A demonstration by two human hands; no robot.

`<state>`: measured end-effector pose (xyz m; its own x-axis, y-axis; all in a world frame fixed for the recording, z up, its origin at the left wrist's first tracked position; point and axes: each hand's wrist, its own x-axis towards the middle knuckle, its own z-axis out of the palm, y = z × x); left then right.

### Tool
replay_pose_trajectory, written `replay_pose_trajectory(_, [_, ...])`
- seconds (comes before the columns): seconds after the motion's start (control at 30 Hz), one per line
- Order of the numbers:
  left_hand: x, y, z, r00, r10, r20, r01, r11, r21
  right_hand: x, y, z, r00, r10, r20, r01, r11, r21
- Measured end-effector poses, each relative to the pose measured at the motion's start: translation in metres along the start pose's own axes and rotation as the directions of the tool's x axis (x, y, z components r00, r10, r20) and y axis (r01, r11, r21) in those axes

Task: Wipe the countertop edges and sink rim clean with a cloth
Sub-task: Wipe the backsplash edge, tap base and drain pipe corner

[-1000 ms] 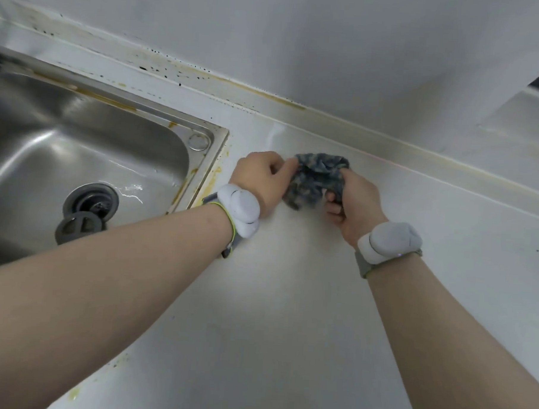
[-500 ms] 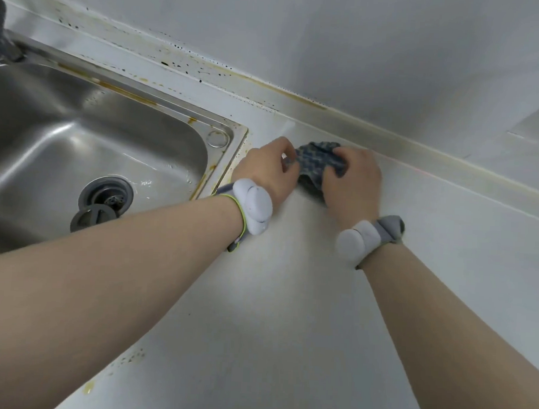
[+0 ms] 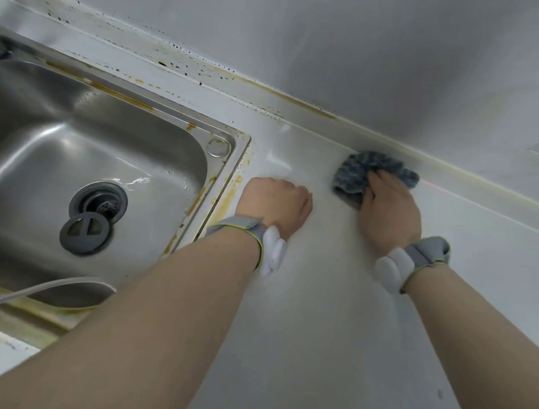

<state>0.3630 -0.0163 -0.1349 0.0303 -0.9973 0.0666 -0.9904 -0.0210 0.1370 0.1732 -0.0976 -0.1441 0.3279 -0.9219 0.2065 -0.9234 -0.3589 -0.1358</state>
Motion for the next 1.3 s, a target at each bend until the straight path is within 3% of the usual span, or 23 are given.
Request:
replay_pose_trajectory(0.1, [0.001, -0.001, 0.003, 0.999, 0.011, -0.036, -0.012, 1.000, -0.015, 0.012, -0.018, 0.007, 0.973, -0.212, 0.092, 0.200, 0.973, 0.118])
replay_pose_trajectory(0.2, [0.000, -0.001, 0.005, 0.992, 0.026, -0.125, -0.027, 1.000, -0.006, 0.049, -0.043, 0.007, 0.908, -0.314, 0.277, 0.256, 0.940, 0.227])
replay_pose_trajectory(0.37, [0.001, -0.004, 0.015, 0.967, 0.074, -0.243, -0.086, 0.996, -0.039, 0.093, -0.087, 0.002, 0.770, -0.500, 0.396, 0.407, 0.863, 0.299])
replay_pose_trajectory(0.47, [0.003, -0.007, 0.021, 0.969, 0.078, -0.234, -0.099, 0.992, -0.080, 0.102, -0.103, 0.009, 0.717, -0.530, 0.453, 0.430, 0.848, 0.310])
replay_pose_trajectory(0.7, [0.009, -0.013, 0.031, 0.974, 0.113, -0.198, -0.151, 0.970, -0.192, 0.114, -0.128, 0.016, 0.677, -0.546, 0.494, 0.453, 0.837, 0.305])
replay_pose_trajectory(0.87, [0.009, -0.008, 0.014, 0.986, 0.095, -0.138, -0.108, 0.991, -0.085, 0.121, -0.145, 0.027, 0.712, -0.597, 0.370, 0.472, 0.796, 0.378])
replay_pose_trajectory(0.93, [0.006, -0.002, 0.006, 0.996, 0.083, -0.044, -0.082, 0.997, 0.010, 0.117, -0.143, 0.028, 0.750, -0.577, 0.322, 0.452, 0.804, 0.387])
replay_pose_trajectory(0.97, [0.002, -0.003, 0.005, 0.999, 0.036, 0.004, -0.036, 0.999, -0.026, 0.115, -0.143, 0.028, 0.753, -0.578, 0.313, 0.450, 0.800, 0.396])
replay_pose_trajectory(1.17, [0.002, -0.008, 0.007, 0.989, 0.094, -0.111, -0.100, 0.994, -0.051, 0.097, -0.081, 0.021, 0.851, -0.463, 0.249, 0.303, 0.819, 0.487])
replay_pose_trajectory(1.3, [0.000, -0.006, 0.008, 0.983, 0.063, -0.172, -0.071, 0.997, -0.036, 0.065, -0.018, 0.010, 0.917, -0.307, 0.253, 0.193, 0.900, 0.392])
